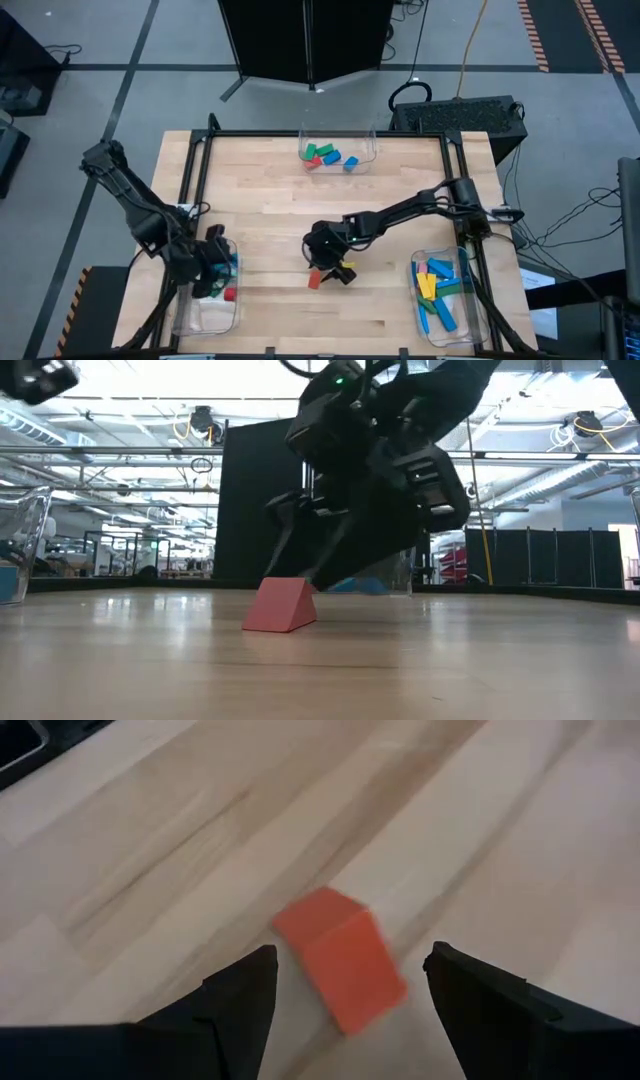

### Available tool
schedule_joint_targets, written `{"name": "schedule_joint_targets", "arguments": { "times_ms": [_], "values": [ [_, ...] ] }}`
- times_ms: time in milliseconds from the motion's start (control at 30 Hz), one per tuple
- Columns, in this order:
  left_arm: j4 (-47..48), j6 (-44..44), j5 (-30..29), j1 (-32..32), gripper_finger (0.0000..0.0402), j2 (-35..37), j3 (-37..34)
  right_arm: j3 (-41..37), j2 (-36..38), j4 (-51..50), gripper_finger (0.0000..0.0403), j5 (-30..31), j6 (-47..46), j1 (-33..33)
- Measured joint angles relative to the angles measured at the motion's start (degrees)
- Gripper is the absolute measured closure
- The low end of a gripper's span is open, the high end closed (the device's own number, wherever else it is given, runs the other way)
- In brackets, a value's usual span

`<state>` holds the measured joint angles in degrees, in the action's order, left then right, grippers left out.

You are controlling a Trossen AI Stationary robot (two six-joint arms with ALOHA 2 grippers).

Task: Sort blocks by size
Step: Put the orange triangle block into the top transparent bin

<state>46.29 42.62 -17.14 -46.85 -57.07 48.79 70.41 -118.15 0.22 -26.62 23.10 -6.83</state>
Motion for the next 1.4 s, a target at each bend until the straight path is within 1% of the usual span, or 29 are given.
{"name": "schedule_joint_targets", "arguments": {
  "times_ms": [167,333,433,500,667,800,900,1000,1133,1233,1333,1400],
  "values": [
    [0.2,-0.2,-12.2,0.1,0.0213,0.8,0.2,3.0,-2.0,-4.9,0.0154,-0.9,2.9,-0.2],
    [0.1,-1.5,-18.8,2.0,0.0213,0.0,0.2,3.7,-4.0,-5.1,0.0157,-0.8,3.7,-0.3],
    [0.0,-1.6,-23.5,3.6,0.0213,-1.0,0.2,3.7,-4.2,-4.8,0.0173,-0.7,3.2,-0.3],
    [-0.1,-1.8,-25.6,4.5,0.0213,-1.7,0.2,3.7,-4.2,-4.7,0.019,-0.7,2.9,-0.3],
    [-1.6,-2.9,-26.6,6.8,0.0213,-4.1,0.2,3.7,-4.2,-4.7,0.023,-1.1,3.0,-0.3],
    [-2.3,-2.9,-26.6,7.8,0.0213,-6.0,0.2,3.7,-4.3,-4.7,0.0238,-1.5,2.2,-0.3],
    [-2.3,-2.9,-26.6,8.3,0.0213,-7.0,0.2,3.6,-3.8,-5.4,0.0222,0.3,1.0,-0.1],
    [-2.3,-3.0,-26.6,8.3,0.0213,-7.7,0.2,3.6,-3.0,-6.8,0.0193,1.2,0.8,0.3],
    [-2.3,-3.0,-26.5,8.3,0.0213,-8.1,0.2,3.5,-1.0,-9.0,0.0156,1.2,3.5,0.4],
    [-2.3,-3.0,-26.5,8.3,0.0213,-8.1,0.2,3.5,0.1,-9.5,0.0151,0.9,5.7,-0.8],
    [-2.3,-3.0,-26.5,8.3,0.0213,-8.1,0.2,3.5,0.1,-9.0,0.0156,0.9,7.9,-2.0],
    [-2.3,-3.4,-26.5,8.3,0.0213,-8.1,0.2,3.6,0.1,-8.7,0.0161,3.0,11.3,-2.8]
  ]
}}
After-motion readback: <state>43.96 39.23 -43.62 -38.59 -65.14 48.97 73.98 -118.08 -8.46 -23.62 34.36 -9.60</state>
